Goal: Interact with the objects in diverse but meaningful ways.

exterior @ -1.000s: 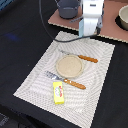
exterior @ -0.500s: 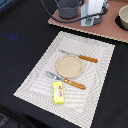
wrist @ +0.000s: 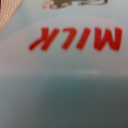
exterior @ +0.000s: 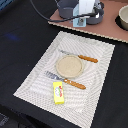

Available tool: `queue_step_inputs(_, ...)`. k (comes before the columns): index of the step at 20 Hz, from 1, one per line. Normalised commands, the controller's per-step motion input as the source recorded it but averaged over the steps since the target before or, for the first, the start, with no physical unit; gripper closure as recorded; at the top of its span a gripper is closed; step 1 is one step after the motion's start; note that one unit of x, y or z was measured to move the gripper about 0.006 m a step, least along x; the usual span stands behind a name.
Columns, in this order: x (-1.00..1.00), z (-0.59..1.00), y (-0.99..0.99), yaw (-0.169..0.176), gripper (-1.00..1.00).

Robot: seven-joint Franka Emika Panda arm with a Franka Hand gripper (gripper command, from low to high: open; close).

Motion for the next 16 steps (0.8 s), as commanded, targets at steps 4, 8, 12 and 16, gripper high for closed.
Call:
queue_step_inputs(4, -0.57, -0.36, -0.46, -0.075, 1.0)
queue_step_inputs(8, -0.64, -0.6, -0.52, -0.06, 1.0)
queue_step_inputs(12, -0.66, -0.69, -0.56, -0.057, 1.0)
queue_step_inputs(16, -0.69, -0.73, -0.58, -0.053, 1.0)
